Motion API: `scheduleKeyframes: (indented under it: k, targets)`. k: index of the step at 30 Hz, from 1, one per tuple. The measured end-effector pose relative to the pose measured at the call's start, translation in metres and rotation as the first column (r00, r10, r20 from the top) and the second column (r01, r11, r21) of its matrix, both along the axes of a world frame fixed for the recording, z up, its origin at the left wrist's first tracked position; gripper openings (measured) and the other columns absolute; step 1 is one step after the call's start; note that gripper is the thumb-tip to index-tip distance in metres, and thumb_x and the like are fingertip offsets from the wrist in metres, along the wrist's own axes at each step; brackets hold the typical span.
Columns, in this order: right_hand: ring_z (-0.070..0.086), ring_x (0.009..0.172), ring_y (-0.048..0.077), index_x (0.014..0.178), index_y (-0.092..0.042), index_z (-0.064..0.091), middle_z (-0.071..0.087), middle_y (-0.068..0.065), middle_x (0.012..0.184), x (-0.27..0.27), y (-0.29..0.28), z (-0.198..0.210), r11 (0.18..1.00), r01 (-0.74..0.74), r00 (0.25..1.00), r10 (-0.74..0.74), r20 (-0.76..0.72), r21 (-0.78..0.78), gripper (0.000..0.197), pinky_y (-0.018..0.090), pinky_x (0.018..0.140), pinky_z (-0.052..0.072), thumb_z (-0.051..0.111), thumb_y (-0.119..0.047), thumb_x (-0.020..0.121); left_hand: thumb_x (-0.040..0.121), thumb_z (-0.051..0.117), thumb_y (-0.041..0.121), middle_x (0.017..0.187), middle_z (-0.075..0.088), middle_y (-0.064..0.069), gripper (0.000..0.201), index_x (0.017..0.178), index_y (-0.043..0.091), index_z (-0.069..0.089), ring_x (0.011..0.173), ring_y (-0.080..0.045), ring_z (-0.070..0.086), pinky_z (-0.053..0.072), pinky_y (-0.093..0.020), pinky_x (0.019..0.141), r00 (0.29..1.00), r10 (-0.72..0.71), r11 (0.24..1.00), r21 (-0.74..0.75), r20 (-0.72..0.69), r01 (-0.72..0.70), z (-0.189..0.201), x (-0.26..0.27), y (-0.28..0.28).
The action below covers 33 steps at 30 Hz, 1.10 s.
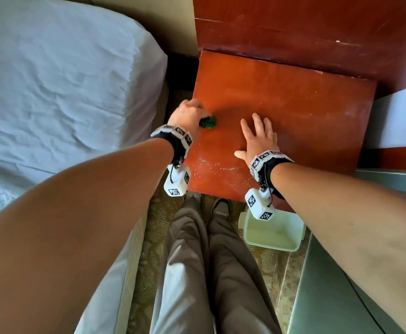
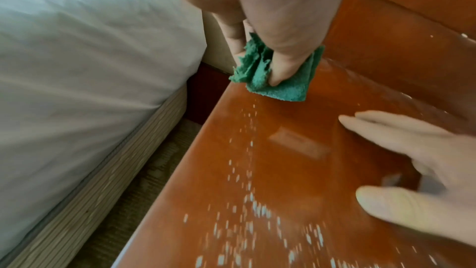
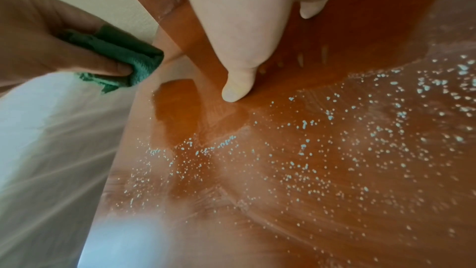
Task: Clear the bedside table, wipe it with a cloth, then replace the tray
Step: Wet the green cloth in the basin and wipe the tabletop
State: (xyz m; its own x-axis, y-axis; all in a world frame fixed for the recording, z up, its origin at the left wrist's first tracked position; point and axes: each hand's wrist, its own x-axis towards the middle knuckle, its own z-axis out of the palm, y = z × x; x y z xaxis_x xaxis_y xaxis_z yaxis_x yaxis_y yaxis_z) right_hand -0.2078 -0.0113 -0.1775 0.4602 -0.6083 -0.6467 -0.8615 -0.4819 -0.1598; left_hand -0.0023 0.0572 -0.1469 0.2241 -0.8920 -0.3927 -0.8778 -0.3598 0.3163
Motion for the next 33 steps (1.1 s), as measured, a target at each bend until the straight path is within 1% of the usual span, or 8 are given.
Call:
scheduleKeyframes:
  k: [4, 8, 12, 15, 22, 27, 30, 33]
  targets:
    - [-0.014, 0.147, 0.029, 0.153, -0.033, 0.002, -0.018, -0.004, 0.160, 0.000, -0.001, -0.001, 1.000, 0.003, 1.000, -0.003, 0.006, 0.002, 0.090, 0.053, 0.119, 0.007, 0.064, -0.040, 0.089, 0.089, 0.053, 0.000, 0.129, 0.050, -0.004, 0.049, 0.127, 0.030, 0.063, 0.117, -0.030, 0.043, 0.041, -0.033, 0.102, 0.999, 0.000, 1.000, -0.014, 0.050, 0.001, -0.006, 0.022, -0.029]
    - [-0.015, 0.147, 0.029, 0.153, -0.033, 0.002, -0.019, -0.005, 0.160, -0.001, -0.001, -0.002, 1.000, 0.000, 1.000, 0.000, 0.011, -0.003, 0.090, 0.053, 0.119, 0.007, 0.064, -0.039, 0.089, 0.091, 0.049, 0.004, 0.132, 0.047, -0.003, 0.050, 0.130, 0.033, 0.061, 0.119, -0.029, 0.044, 0.040, -0.033, 0.105, 0.997, -0.002, 0.999, 0.054, 0.071, -0.002, -0.016, 0.027, -0.036]
    - [-0.016, 0.147, 0.029, 0.153, -0.033, 0.001, -0.020, -0.005, 0.159, 0.000, -0.001, -0.002, 1.000, -0.005, 1.000, 0.005, 0.001, -0.002, 0.089, 0.053, 0.119, 0.007, 0.063, -0.040, 0.090, 0.090, 0.055, 0.000, 0.133, 0.046, -0.003, 0.051, 0.130, 0.030, 0.062, 0.123, -0.027, 0.044, 0.041, -0.032, 0.105, 0.994, 0.107, 0.991, 0.073, 0.028, -0.109, -0.023, 0.019, -0.014]
    - [-0.014, 0.147, 0.031, 0.153, -0.032, 0.003, -0.018, -0.004, 0.160, -0.001, 0.000, -0.001, 1.000, -0.006, 1.000, 0.006, 0.021, -0.014, 0.087, 0.054, 0.119, 0.009, 0.063, -0.039, 0.090, 0.087, 0.058, -0.005, 0.132, 0.046, -0.004, 0.057, 0.132, 0.030, 0.060, 0.123, -0.027, 0.041, 0.041, -0.034, 0.106, 0.998, 0.067, 0.990, 0.123, 0.011, -0.067, -0.022, 0.006, 0.013]
    - [-0.010, 0.147, 0.032, 0.153, -0.030, 0.007, -0.015, -0.003, 0.160, -0.003, 0.003, -0.001, 0.999, 0.001, 0.998, 0.001, 0.056, -0.038, 0.087, 0.054, 0.118, 0.011, 0.065, -0.039, 0.088, 0.085, 0.066, 0.010, 0.123, 0.052, -0.002, 0.044, 0.124, 0.030, 0.066, 0.115, -0.024, 0.046, 0.041, -0.031, 0.099, 0.995, 0.042, 0.991, 0.134, -0.091, -0.029, -0.023, -0.025, 0.084]
    - [-0.009, 0.147, 0.032, 0.153, -0.030, 0.007, -0.015, -0.002, 0.160, -0.004, 0.003, -0.002, 0.999, -0.003, 0.999, 0.005, 0.054, -0.042, 0.087, 0.054, 0.118, 0.011, 0.064, -0.040, 0.088, 0.081, 0.071, 0.012, 0.123, 0.052, 0.000, 0.043, 0.120, 0.029, 0.069, 0.116, -0.026, 0.050, 0.045, -0.035, 0.101, 0.988, 0.046, 0.986, 0.164, -0.147, -0.021, -0.021, -0.024, 0.087]
    - [-0.009, 0.147, 0.032, 0.153, -0.030, 0.007, -0.015, -0.003, 0.160, -0.004, 0.003, -0.003, 0.999, -0.009, 0.999, 0.011, 0.042, -0.046, 0.087, 0.054, 0.118, 0.011, 0.064, -0.040, 0.089, 0.079, 0.076, 0.019, 0.123, 0.054, -0.002, 0.044, 0.121, 0.027, 0.068, 0.116, -0.027, 0.051, 0.044, -0.035, 0.099, 0.988, 0.086, 0.992, 0.102, -0.126, -0.073, -0.017, -0.015, 0.078]
    - [-0.009, 0.147, 0.032, 0.153, -0.030, 0.007, -0.015, -0.002, 0.160, -0.004, 0.004, -0.003, 0.999, -0.009, 0.999, 0.011, 0.046, -0.052, 0.087, 0.054, 0.118, 0.012, 0.064, -0.039, 0.089, 0.082, 0.073, 0.016, 0.121, 0.054, -0.003, 0.044, 0.124, 0.028, 0.067, 0.115, -0.027, 0.050, 0.044, -0.034, 0.098, 0.985, 0.148, 0.988, 0.049, -0.089, -0.144, -0.012, -0.004, 0.067]
